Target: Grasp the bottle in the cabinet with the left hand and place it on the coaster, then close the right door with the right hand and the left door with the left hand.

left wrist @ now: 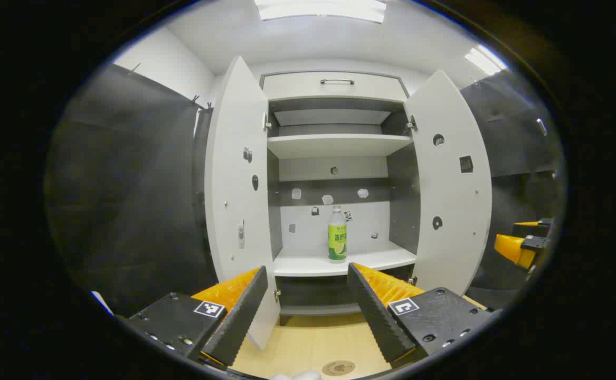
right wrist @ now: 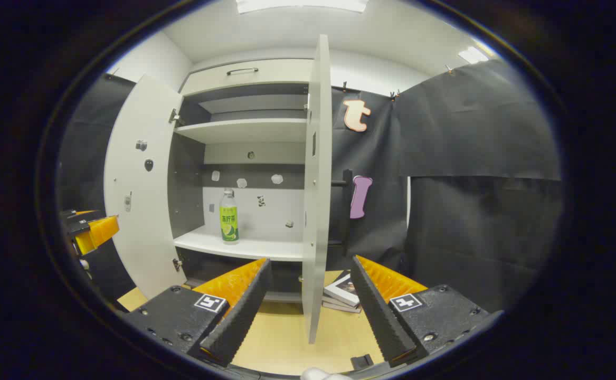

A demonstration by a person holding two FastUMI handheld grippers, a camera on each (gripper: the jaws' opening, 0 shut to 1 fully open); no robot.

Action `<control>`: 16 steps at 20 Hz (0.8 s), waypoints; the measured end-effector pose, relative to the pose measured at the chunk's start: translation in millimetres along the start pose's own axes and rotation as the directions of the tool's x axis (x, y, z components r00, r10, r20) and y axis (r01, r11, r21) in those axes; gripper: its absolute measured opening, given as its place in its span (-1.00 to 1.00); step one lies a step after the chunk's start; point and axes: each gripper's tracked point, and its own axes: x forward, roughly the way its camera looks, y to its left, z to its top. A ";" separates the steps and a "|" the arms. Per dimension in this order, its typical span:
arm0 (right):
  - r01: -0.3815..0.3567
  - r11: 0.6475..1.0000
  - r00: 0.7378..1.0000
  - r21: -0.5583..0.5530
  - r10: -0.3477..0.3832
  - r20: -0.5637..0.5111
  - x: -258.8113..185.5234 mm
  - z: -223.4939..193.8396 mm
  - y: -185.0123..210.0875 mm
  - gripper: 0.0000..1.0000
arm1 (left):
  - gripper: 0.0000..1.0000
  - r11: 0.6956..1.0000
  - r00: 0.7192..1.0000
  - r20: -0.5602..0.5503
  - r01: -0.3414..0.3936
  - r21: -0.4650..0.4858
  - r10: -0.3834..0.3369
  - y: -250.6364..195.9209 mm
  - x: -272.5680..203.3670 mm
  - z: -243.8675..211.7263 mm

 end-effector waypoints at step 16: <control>-0.022 0.999 1.000 -0.023 0.022 0.009 10.1 6.0 12.1 0.96 | 0.93 0.999 1.000 0.008 -0.021 0.028 0.021 6.6 18.8 3.8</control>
